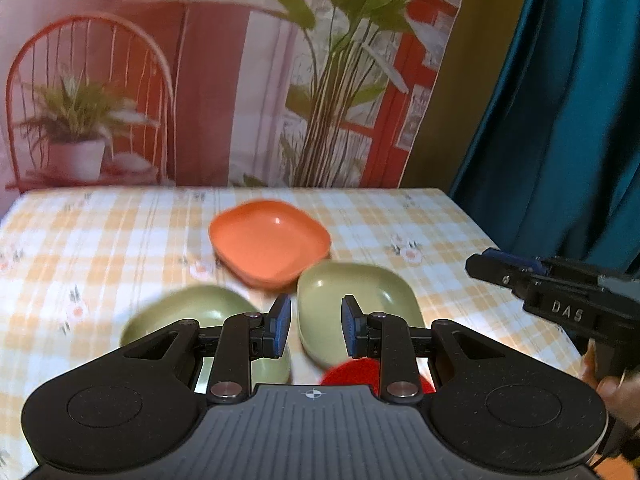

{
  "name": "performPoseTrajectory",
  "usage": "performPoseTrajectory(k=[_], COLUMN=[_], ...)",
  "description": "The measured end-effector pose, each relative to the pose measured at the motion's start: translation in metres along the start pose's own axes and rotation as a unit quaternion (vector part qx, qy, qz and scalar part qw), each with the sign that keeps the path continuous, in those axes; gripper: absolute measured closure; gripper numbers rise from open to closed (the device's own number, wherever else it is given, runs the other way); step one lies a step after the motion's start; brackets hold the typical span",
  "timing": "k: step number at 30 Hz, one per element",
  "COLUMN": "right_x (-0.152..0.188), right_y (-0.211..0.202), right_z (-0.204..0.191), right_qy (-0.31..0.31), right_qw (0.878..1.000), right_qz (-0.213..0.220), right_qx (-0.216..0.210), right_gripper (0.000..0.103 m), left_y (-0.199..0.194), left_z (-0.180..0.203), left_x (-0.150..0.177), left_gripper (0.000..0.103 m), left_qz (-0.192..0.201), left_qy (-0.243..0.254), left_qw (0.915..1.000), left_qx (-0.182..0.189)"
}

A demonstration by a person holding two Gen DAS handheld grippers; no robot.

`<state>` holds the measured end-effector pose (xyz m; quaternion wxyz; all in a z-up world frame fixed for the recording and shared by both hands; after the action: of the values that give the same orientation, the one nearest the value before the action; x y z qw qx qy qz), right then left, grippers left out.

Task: Organize plates and bowls
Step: 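Open both tools and release the stacked red bowls, then move both tools toward the pale green plates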

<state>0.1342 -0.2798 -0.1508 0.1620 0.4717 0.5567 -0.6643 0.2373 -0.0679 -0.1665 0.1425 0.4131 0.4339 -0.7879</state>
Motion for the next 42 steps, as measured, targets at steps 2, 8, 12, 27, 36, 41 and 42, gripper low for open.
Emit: performPoseTrajectory(k=[2,8,12,27,36,41,42], right_x=[-0.011,-0.044,-0.068,-0.114,-0.053,-0.009,-0.001], right_y=[0.003,0.018,0.027,0.054,0.074,0.085,0.087], right_z=[0.004,0.012,0.018,0.032,0.045,0.047,0.045], right_qy=[-0.003,-0.016,-0.015,-0.012,0.020,0.016,0.016], right_qw=[1.000,1.000,0.999,0.999,0.999,0.996,0.995], right_qz=[0.003,0.014,0.024,0.034,-0.031,-0.076,-0.085], right_qx=[0.001,0.009,0.015,0.030,0.036,0.041,0.039], right_gripper=[0.079,0.079,0.079,0.079,0.079,0.079,0.079], left_y=[0.000,0.001,0.004,0.022,0.076,0.102,0.106], left_z=[0.000,-0.003,-0.007,-0.017,-0.025,-0.031,-0.032], left_x=[-0.012,-0.048,-0.074,-0.126,-0.067,-0.030,-0.024], left_gripper=[0.074,0.074,0.074,0.074,0.074,0.074,0.074], left_qz=[0.004,0.018,0.026,0.039,-0.043,-0.090,-0.100], left_qy=[0.006,0.014,0.020,0.020,-0.007,-0.024,-0.028], left_qw=[1.0000,0.9997,0.9994,0.9989,0.9990,0.9954,0.9943], left_qx=[-0.001,-0.005,-0.012,-0.012,0.014,0.022,0.024])
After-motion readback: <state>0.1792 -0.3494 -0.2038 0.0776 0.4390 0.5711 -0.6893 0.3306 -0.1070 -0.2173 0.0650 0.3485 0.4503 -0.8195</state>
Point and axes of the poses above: each gripper's, at about its wrist camera, not at the fingertips, and y roughly the way its jaws point, z to its right, x to its underside, the point moved 9 cm from there along y, roughly the way its jaws point, and after that the axes turned 12 degrees about x, right-handed, at the moved point
